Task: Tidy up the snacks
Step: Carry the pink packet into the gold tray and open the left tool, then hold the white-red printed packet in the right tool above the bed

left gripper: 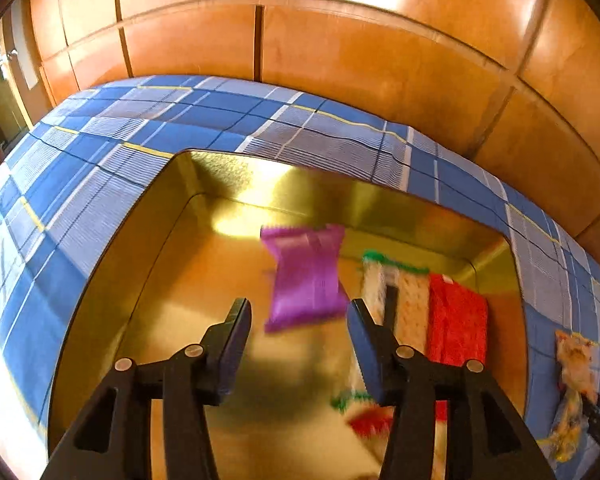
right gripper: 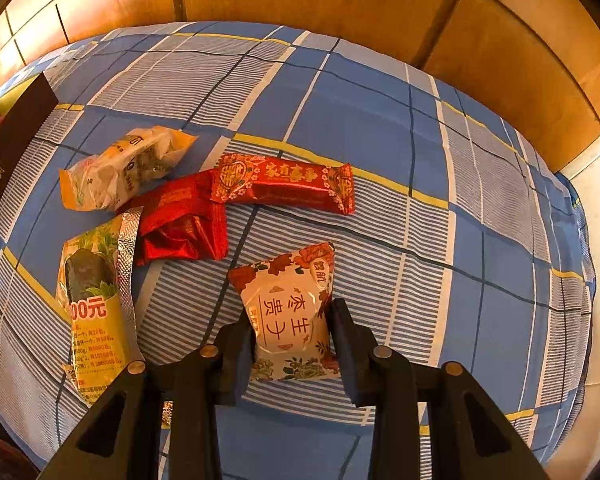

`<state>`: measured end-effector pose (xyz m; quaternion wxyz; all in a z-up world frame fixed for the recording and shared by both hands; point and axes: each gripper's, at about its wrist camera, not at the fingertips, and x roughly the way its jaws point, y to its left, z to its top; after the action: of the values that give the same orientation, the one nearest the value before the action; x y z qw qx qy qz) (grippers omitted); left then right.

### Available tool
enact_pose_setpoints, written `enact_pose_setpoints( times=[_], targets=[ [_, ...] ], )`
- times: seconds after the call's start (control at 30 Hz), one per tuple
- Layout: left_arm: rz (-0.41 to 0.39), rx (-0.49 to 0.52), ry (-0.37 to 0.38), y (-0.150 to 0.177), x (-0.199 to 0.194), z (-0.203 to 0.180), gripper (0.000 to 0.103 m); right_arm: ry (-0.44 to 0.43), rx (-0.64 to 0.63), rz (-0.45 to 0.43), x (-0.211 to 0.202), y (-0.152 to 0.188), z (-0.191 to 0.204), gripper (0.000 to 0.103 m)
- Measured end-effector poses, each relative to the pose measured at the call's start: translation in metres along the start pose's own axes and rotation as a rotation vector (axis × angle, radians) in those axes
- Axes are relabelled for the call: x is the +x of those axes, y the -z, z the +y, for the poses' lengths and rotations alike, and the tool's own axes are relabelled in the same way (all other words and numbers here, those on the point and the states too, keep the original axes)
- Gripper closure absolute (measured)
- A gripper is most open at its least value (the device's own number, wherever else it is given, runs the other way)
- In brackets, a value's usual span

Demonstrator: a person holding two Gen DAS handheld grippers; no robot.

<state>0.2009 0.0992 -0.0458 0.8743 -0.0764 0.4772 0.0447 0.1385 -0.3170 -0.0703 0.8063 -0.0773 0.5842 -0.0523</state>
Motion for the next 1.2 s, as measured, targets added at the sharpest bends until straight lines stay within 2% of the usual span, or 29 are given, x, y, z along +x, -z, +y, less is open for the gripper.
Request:
enact_pose_setpoints(
  times=[0.43, 0.9, 1.2],
  targets=[
    [-0.119, 0.102, 0.052, 0.07, -0.077, -0.029, 0.051, 0.037, -0.037, -0.012, -0.003, 0.003, 0.006, 0.067],
    [-0.112, 0.129, 0.059, 0.105, -0.096, -0.035, 0.051, 0.054, -0.043, -0.014, -0.009, 0.006, 0.013, 0.067],
    [-0.097, 0.128, 0.043, 0.116, -0.097, -0.032, 0.05, -0.027, 0.043, 0.033, -0.006, 0.0, -0.007, 0.067]
  ],
)
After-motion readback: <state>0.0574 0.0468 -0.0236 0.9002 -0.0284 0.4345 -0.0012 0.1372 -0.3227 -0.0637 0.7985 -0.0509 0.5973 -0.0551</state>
